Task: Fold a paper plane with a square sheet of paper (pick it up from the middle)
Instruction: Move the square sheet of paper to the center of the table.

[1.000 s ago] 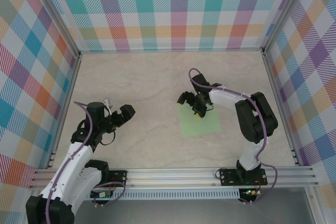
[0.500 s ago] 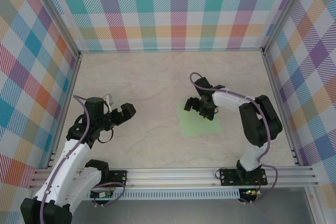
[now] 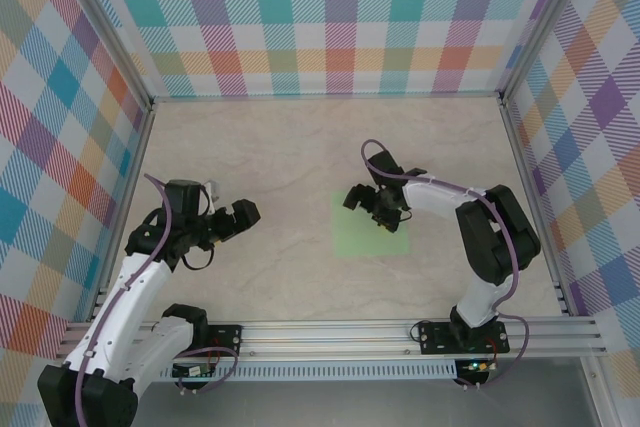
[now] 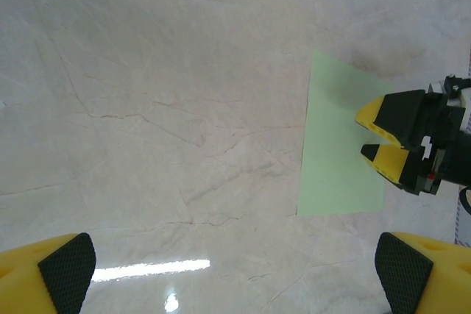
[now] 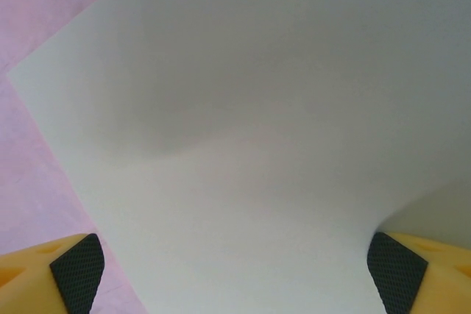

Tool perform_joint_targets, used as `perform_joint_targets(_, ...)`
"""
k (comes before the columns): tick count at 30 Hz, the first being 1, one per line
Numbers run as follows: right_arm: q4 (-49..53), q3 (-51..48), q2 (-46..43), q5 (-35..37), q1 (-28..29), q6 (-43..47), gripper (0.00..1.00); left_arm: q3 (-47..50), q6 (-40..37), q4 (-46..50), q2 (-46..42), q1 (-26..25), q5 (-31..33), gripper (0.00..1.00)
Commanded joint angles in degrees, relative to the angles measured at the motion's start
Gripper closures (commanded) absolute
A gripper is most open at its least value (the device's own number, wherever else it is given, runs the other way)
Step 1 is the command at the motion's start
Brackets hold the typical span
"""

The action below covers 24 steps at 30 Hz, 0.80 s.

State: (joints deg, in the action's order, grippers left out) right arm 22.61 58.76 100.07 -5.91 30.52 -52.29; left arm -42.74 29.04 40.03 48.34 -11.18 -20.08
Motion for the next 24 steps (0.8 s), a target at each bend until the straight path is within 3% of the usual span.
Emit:
perform_joint_targets(1,-1.5,-1.9,3.6,-7.0,1.2,-4.3,0.04,-2.0,-2.0,2.6,-0.2,-0.4,-0.3,0.0)
perform_joint_targets(7,-6.2,-2.5,-0.4,-12.2,1.3,-1.4,0.03,-1.1,-2.7,2.8,-0.7,0.0,0.8,0.0)
perform_joint_targets(10,-2.3,-1.1,-3.9,-10.0,1.2,3.4,0.01,0.1,-2.1,1.4,-2.0,0.4,0.4,0.0)
perform_joint_targets(14,9.9,4.4,-5.0,-0.7,1.2,10.4,0.01,0.1,-2.3,2.1,-1.8,0.4,1.7,0.0)
perform_joint_targets(16,13.4,6.9,-3.6,2.3,1.1,13.3,0.03,0.6,-2.2,1.4,-2.0,0.6,1.7,0.0)
perform_joint_targets(21,10.8,8.8,2.8,-5.2,1.1,16.9,0.08,1.0,-2.0,-0.3,-1.0,0.8,-0.3,0.0)
perform_joint_targets(24,13.3,12.7,7.5,-2.2,1.2,18.2,0.09,0.3,-1.0,-1.7,0.3,0.7,-1.7,0.0)
